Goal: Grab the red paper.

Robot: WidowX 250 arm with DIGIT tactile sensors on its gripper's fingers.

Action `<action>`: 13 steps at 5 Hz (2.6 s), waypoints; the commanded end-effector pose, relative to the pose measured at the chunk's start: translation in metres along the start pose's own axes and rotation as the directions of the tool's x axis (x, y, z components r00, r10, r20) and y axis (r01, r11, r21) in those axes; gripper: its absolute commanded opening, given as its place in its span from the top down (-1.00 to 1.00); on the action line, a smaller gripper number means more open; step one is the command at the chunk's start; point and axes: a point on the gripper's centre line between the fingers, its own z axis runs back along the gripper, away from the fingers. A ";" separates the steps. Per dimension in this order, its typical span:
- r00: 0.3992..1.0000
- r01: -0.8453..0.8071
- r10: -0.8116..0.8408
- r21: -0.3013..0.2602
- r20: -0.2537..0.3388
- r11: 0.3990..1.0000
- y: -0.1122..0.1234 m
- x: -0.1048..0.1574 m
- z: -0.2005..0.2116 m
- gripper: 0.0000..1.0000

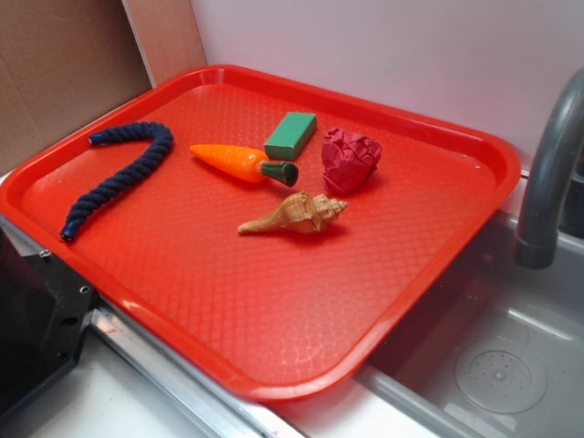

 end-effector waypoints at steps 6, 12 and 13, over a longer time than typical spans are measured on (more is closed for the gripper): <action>0.976 -0.131 0.129 -0.002 0.173 0.991 -0.062 0.094 -0.083 -1.00; 0.983 -0.087 0.082 0.023 0.163 0.996 -0.064 0.159 -0.204 -1.00; 0.986 -0.076 0.075 -0.002 0.146 0.997 -0.063 0.161 -0.214 -1.00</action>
